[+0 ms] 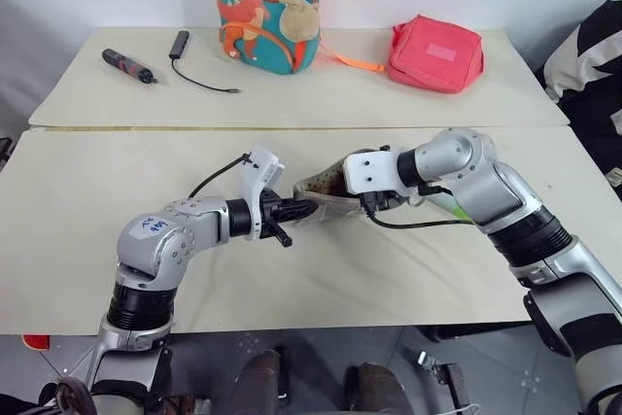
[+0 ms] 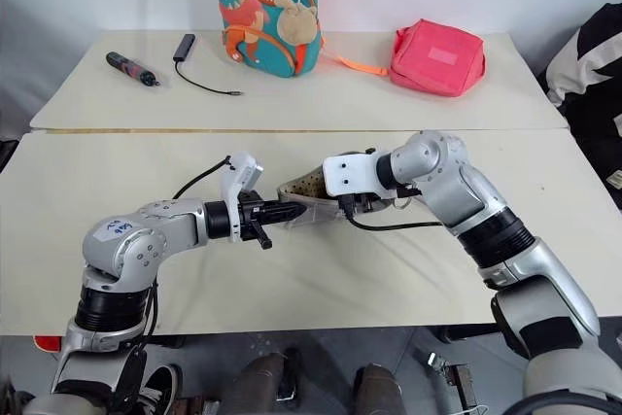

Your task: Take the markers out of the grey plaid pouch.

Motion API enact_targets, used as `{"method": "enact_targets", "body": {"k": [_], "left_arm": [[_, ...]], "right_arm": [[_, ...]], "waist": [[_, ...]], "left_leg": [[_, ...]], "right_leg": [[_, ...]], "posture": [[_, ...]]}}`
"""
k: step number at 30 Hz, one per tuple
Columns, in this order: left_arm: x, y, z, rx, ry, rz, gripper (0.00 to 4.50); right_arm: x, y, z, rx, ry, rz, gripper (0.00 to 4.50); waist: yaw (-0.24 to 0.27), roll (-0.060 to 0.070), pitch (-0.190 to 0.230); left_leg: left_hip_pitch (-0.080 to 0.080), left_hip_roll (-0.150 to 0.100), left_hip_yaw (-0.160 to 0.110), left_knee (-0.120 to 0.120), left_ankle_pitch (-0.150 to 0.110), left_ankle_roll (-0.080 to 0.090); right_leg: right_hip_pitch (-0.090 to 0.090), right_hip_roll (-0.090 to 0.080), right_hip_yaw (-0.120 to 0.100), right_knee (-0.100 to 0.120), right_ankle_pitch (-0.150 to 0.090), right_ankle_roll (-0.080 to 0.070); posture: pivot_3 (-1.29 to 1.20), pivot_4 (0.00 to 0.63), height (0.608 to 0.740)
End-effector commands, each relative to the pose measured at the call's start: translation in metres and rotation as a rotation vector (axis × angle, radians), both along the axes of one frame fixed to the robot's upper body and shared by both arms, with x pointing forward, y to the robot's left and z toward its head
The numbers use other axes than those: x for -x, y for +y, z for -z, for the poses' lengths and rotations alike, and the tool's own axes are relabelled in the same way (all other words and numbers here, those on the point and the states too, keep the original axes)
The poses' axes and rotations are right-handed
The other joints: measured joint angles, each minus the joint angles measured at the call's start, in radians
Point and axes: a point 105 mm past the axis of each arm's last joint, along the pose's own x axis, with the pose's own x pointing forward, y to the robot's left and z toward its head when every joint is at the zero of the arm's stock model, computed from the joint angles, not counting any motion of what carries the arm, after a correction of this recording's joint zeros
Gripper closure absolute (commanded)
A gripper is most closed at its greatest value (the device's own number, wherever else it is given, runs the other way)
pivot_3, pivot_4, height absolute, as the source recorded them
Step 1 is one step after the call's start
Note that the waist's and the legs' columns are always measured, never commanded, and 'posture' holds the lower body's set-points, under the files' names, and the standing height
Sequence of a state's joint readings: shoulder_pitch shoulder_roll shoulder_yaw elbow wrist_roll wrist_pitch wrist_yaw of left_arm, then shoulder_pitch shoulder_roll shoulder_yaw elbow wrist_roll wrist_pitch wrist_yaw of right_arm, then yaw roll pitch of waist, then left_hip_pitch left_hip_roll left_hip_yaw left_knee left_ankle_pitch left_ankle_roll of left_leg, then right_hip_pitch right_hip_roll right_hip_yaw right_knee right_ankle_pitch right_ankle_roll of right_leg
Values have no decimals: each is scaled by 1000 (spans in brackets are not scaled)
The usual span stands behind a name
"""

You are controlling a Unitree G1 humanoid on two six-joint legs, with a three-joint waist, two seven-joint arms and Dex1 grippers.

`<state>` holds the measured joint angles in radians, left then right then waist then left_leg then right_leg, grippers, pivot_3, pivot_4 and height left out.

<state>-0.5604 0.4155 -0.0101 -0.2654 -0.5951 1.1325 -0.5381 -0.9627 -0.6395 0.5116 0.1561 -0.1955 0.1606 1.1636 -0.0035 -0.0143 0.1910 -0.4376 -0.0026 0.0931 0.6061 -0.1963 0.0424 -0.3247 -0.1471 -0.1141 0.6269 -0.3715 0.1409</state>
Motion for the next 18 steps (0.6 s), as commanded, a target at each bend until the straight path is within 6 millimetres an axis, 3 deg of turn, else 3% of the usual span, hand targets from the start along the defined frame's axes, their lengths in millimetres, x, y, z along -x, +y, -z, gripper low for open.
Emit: {"method": "enact_targets", "body": {"k": [1,7,18], "left_arm": [[1,0,-5,24,-19,8,4500],[1,1,-1,5,-18,5,4500],[2,2,4,-2,-7,8,4500]], "right_arm": [[2,5,0,33,-14,-28,1823],[3,6,8,69,15,-36,1823],[-14,10,24,101,-43,-8,1823]], "waist": [[0,0,0],[0,0,0],[-5,0,0]], "left_leg": [[0,0,0,0,0,0],[0,0,0,0,0,0],[1,0,0,-1,0,0]], "right_leg": [[0,0,0,0,0,0],[0,0,0,1,0,0],[0,0,1,1,0,0]], "posture": [[0,150,740],[0,150,740],[0,150,740]]}}
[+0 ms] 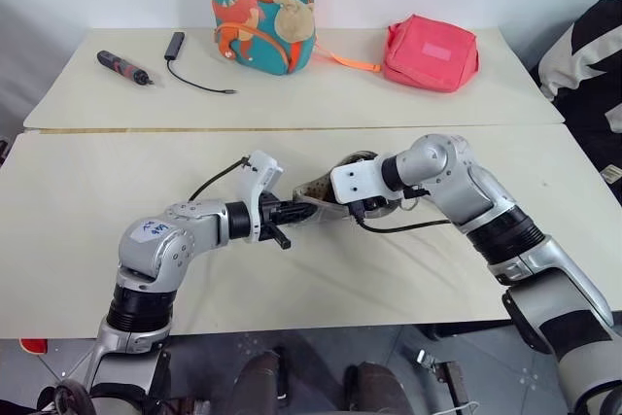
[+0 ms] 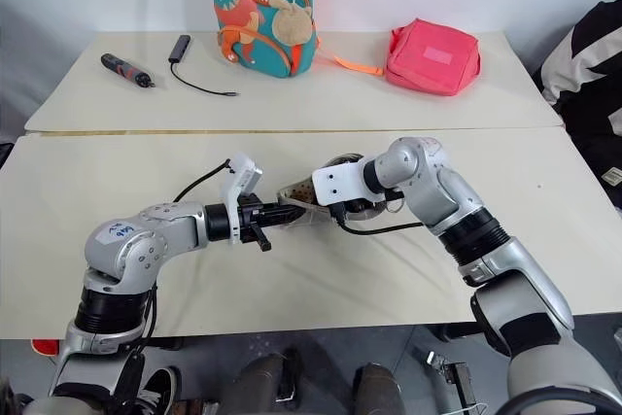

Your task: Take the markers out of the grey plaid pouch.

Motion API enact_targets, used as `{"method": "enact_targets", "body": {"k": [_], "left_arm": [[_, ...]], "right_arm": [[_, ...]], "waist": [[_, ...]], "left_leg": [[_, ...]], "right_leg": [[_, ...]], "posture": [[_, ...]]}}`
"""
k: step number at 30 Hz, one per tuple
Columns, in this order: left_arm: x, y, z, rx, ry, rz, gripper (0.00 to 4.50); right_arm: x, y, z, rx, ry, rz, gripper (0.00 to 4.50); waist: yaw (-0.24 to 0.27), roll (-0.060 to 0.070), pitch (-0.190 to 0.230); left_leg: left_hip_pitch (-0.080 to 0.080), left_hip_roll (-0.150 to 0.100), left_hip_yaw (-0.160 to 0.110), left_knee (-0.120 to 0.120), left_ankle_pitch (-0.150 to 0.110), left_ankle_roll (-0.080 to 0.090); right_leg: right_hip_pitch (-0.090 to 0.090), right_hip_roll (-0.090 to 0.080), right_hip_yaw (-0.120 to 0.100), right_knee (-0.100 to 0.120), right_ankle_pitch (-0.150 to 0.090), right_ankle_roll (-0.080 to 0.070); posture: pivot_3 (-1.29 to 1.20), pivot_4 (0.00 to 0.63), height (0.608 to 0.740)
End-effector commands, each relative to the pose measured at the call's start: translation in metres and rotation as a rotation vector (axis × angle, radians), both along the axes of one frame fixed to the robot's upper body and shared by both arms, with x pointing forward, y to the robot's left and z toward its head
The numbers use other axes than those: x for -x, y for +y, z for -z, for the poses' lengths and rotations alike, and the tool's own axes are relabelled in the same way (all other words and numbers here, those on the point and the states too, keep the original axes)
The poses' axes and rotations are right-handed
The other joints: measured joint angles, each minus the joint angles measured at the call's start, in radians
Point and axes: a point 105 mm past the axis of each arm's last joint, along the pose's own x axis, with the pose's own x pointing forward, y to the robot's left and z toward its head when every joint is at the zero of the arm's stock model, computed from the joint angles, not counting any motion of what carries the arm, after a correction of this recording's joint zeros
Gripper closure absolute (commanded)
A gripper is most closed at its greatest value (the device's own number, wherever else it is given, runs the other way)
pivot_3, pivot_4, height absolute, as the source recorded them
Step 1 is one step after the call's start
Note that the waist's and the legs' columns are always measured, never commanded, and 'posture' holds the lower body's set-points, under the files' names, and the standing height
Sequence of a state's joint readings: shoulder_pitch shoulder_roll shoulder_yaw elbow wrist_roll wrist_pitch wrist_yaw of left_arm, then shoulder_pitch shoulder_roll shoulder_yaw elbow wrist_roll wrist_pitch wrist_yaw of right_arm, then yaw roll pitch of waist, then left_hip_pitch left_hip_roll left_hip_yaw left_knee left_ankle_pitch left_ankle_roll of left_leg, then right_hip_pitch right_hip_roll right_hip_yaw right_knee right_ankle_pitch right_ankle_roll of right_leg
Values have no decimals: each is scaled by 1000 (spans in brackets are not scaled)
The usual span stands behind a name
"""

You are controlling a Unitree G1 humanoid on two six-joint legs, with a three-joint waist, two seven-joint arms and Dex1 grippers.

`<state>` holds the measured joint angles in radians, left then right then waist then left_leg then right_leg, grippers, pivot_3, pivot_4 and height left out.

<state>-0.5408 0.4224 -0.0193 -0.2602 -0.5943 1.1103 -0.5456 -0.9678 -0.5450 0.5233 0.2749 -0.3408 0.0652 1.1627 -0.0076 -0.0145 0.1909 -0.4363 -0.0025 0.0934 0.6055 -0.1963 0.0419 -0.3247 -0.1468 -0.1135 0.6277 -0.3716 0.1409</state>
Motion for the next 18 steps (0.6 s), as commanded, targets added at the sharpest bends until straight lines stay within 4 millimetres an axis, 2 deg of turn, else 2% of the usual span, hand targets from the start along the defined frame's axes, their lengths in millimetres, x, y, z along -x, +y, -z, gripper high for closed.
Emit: {"method": "enact_targets", "body": {"k": [1,4,5,8,12,18], "left_arm": [[1,1,-2,8,-10,5,4500],[1,1,-2,4,-11,4,4500],[1,1,-1,-8,-15,4,4500],[0,2,0,-8,-15,0,4500],[-1,3,0,-14,-17,-7,4500],[-11,8,-1,-37,-60,-66,4500]], "right_arm": [[-6,-1,5,21,-20,15,1823],[-9,-3,10,37,-24,21,1823],[-10,-3,9,34,-31,21,1998],[-11,-3,7,29,-40,19,2657],[-7,-4,-4,14,-61,1,3936],[21,1,-43,-118,-10,-57,3951]], "waist": [[-1,0,0],[-1,0,0],[-2,0,0],[-1,0,0],[-1,0,0],[5,0,0]], "left_leg": [[0,0,0,0,0,0],[0,0,0,0,0,0],[0,0,0,0,0,0],[0,0,0,0,0,0],[0,0,0,0,0,0],[-1,0,0,0,0,0]], "right_leg": [[0,0,0,0,0,0],[0,0,0,0,0,0],[0,0,0,0,0,0],[0,0,0,0,0,0],[0,0,0,0,0,0],[0,0,0,0,0,0]], "posture": [[0,150,740],[0,150,740],[0,150,740],[0,150,740],[0,150,740],[0,150,740]]}}
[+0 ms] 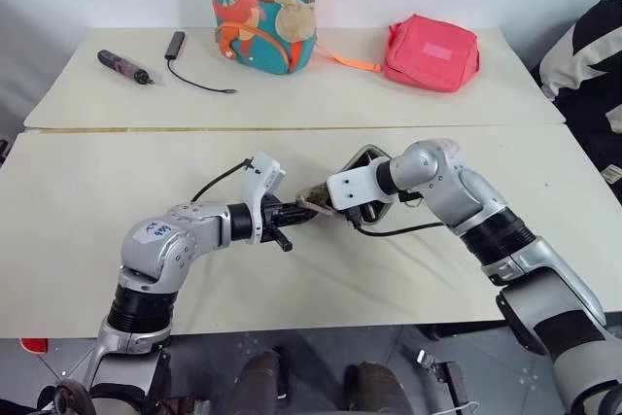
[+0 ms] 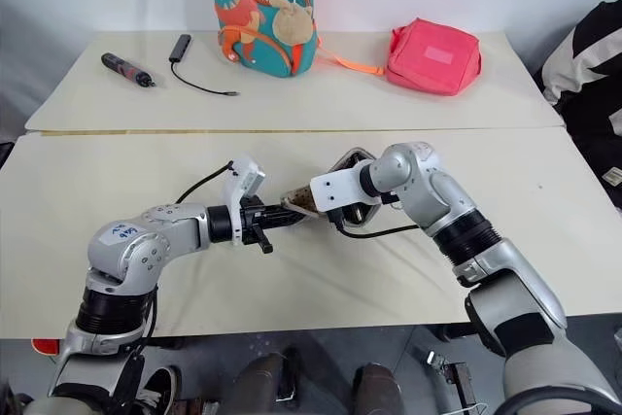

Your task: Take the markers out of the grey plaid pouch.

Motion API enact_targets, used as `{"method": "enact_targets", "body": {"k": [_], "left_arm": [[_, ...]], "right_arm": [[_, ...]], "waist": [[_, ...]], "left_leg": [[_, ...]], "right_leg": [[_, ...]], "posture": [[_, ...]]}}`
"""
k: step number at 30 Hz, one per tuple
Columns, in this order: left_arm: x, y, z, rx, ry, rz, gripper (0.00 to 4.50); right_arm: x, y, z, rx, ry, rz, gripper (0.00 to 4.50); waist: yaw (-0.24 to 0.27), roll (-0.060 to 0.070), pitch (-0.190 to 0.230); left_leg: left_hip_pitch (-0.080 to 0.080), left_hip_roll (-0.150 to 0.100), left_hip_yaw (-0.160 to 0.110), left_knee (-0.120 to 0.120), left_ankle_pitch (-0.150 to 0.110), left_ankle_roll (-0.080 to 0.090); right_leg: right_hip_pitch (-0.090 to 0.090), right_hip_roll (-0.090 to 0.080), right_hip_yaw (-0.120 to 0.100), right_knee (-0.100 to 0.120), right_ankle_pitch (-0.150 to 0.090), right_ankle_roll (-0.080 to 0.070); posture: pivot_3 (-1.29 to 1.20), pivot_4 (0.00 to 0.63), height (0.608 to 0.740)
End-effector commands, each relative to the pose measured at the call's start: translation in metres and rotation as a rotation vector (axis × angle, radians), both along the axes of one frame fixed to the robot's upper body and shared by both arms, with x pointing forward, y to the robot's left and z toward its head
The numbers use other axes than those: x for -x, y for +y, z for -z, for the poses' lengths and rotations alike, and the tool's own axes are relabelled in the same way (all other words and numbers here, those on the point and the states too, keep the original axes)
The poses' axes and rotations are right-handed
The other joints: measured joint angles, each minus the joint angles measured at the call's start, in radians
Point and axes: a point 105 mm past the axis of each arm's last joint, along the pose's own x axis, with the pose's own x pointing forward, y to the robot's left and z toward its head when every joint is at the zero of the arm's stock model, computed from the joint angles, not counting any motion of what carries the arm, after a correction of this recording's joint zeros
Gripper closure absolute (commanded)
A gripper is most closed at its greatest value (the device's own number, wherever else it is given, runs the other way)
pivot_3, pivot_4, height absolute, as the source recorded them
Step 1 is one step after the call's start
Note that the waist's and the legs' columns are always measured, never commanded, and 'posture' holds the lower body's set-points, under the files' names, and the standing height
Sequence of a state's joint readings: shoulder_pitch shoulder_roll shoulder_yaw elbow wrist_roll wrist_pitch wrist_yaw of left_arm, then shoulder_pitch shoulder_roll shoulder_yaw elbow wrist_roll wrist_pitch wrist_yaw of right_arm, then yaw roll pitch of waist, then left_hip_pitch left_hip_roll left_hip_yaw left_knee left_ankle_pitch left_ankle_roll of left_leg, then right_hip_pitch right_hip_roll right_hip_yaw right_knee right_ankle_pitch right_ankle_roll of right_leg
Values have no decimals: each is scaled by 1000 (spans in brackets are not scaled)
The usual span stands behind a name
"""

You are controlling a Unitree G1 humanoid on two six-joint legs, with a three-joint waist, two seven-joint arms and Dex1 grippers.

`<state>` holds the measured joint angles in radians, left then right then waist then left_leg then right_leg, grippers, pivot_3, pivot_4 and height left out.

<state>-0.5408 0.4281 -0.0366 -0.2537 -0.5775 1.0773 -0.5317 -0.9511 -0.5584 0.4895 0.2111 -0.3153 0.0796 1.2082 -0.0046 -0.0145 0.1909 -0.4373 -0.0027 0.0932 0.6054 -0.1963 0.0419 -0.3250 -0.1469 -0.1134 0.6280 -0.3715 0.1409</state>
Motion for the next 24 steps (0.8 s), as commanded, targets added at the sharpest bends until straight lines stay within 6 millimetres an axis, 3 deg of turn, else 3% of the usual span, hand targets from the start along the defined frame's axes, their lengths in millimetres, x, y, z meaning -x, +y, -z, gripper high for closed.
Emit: {"method": "enact_targets", "body": {"k": [1,14,17,21,24], "left_arm": [[-9,7,-1,-29,-45,-50,4500],[-11,9,4,-75,-72,-47,4500],[-12,10,4,-78,-75,-48,4500],[-13,12,4,-80,-79,-57,4500],[-14,16,3,-83,-85,-70,4500]], "right_arm": [[18,2,-42,-124,-5,-34,3951],[27,-19,-80,-309,81,17,3951],[42,-17,-99,-400,135,-26,3952],[49,-21,-140,-581,152,-35,3952],[48,-31,-154,-627,130,-5,3952]], "waist": [[4,0,0],[2,0,0],[2,0,0],[2,0,0],[2,0,0]], "left_leg": [[0,0,0,0,0,0],[0,0,0,-1,0,0],[0,0,0,-1,0,0],[0,0,0,0,0,0],[0,0,0,-1,-1,0]], "right_leg": [[0,0,0,0,0,0],[0,-1,0,-1,0,0],[0,-1,0,-1,0,0],[0,-1,-1,-1,0,0],[0,-1,0,-1,0,0]], "posture": [[0,150,740],[0,150,740],[0,150,740],[0,150,740],[0,150,740]]}}
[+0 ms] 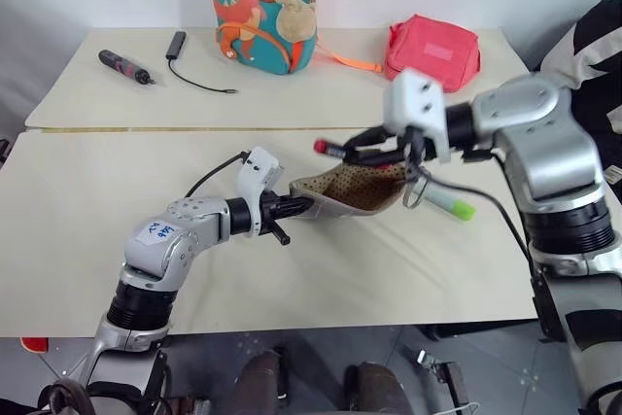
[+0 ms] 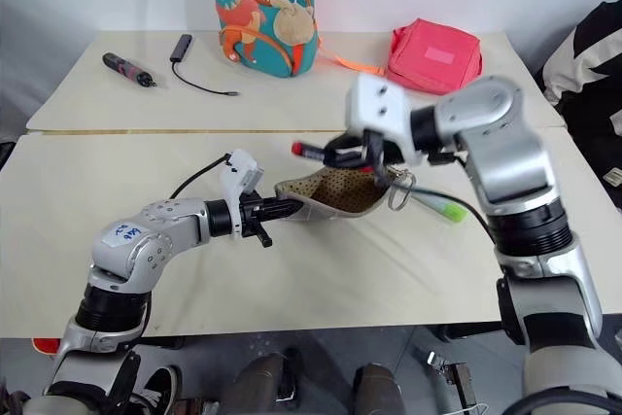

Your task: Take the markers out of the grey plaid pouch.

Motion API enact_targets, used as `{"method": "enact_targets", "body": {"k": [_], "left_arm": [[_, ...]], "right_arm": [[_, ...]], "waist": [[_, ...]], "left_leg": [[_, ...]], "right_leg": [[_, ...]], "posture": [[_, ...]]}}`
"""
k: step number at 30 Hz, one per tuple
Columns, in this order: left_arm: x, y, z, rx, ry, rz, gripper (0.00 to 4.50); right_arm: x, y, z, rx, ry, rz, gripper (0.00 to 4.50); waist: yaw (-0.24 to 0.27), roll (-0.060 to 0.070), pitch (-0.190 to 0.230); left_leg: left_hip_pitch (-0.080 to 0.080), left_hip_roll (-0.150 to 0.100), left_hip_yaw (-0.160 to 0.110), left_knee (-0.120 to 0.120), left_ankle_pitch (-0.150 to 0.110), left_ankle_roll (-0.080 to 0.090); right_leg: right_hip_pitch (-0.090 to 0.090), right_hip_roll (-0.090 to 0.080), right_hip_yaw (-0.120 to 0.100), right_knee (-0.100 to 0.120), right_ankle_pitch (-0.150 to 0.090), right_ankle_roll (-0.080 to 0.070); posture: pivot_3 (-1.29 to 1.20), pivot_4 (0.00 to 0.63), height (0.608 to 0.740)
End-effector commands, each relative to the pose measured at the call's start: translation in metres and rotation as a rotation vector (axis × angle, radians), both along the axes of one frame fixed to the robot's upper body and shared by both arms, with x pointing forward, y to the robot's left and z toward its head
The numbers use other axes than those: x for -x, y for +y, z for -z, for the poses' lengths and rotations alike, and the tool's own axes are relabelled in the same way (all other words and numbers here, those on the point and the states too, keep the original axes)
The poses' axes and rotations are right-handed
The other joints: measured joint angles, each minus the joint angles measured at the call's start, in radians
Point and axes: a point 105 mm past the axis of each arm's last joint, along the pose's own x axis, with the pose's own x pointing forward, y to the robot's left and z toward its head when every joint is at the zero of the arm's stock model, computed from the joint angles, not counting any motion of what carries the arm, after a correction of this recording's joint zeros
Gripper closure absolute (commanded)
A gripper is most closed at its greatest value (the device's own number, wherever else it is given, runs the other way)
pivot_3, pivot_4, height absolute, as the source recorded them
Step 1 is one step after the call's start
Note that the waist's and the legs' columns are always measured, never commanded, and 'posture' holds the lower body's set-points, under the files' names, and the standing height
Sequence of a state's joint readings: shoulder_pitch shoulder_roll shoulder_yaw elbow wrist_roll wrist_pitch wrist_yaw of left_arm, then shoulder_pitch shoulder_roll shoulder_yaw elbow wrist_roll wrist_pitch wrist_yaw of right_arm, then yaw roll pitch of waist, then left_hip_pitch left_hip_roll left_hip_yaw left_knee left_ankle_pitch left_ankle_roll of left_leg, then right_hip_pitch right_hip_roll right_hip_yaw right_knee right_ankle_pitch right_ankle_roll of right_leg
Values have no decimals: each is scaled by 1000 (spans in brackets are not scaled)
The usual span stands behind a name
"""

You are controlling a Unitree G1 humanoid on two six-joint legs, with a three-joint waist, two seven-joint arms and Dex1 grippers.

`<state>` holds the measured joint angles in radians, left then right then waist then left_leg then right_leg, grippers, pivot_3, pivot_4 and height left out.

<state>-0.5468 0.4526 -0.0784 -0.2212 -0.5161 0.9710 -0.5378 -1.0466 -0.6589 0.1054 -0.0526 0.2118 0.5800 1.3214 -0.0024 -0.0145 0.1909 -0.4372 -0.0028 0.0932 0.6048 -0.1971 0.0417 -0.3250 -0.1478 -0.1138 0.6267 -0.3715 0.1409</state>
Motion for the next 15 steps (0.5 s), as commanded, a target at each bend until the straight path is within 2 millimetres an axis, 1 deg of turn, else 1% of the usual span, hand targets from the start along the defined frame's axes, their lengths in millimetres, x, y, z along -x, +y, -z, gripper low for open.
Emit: {"method": "enact_targets", "body": {"k": [1,2,3,6,8,9,11,14,15], "left_arm": [[-5,15,2,-38,-9,-57,4500],[-6,17,2,-41,-12,-63,4500],[-6,20,2,-52,-20,-69,4500],[-6,27,-1,-54,-29,-80,4500],[-6,29,-2,-53,-31,-82,4500],[-7,29,-2,-54,-34,-83,4500],[-7,28,-2,-51,-35,-84,4500],[-5,26,-3,-45,-38,-80,4500],[-4,26,-4,-42,-39,-78,4500]], "right_arm": [[0,-18,-28,-56,-78,67,3952],[-4,-23,-30,-52,-93,96,3952],[-14,-36,-26,-10,-124,167,3952],[-46,-78,-5,143,-190,374,3952],[-56,-91,8,228,-230,422,3952],[-64,-99,23,260,-219,457,3952],[-80,-124,60,385,-225,539,3952],[-91,-148,95,500,-225,601,3952],[-93,-154,104,514,-219,617,3952]], "waist": [[1,0,0],[1,0,0],[1,0,0],[2,0,0],[0,0,0],[-1,0,0],[-4,0,0],[-4,0,0],[-4,1,0]], "left_leg": [[0,0,0,0,0,0],[0,0,0,0,0,0],[0,0,0,0,0,-1],[0,-1,1,0,-2,-3],[0,-1,1,0,-2,-3],[0,-1,2,0,-2,-3],[0,0,2,-1,0,-1],[0,0,3,-1,0,0],[0,0,3,-1,1,0]], "right_leg": [[0,0,0,0,0,0],[0,0,0,0,0,0],[0,0,0,0,0,0],[0,-1,0,0,0,0],[0,-1,0,-1,0,0],[-1,-1,1,-1,0,0],[-1,0,1,-1,0,0],[-1,0,1,-1,0,0],[-1,0,1,-1,0,0]], "posture": [[0,150,740],[0,150,740],[0,150,740],[0,150,740],[0,150,740],[0,150,740],[0,150,740],[0,150,740],[0,150,740]]}}
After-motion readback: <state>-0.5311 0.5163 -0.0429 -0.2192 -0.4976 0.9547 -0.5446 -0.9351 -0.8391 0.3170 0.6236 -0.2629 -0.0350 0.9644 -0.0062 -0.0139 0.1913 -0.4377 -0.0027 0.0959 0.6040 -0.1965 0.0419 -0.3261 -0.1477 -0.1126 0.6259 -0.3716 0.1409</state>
